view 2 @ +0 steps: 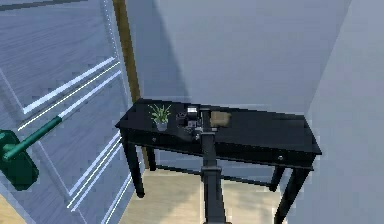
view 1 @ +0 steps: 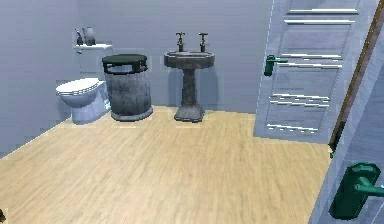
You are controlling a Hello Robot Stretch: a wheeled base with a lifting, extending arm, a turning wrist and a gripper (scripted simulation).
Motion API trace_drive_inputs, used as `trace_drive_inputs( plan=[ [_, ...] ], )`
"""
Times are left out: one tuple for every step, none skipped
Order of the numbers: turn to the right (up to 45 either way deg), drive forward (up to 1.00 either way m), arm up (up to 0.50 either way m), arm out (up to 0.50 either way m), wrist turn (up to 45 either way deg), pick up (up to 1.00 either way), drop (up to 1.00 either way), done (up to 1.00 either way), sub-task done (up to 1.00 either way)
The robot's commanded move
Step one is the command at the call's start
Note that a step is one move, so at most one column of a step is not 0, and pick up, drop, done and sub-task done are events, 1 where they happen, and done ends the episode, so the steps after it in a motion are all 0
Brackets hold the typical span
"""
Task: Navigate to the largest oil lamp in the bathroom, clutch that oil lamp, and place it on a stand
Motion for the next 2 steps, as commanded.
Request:
trace_drive_inputs(
  plan=[
    [0.0,0.00,0.26,0.00,0.0,0.00,0.00,0.00,0.00],
    [0.0,0.00,0.00,0.00,-45.0,0.00,0.00,0.00,0.00]
  ],
)
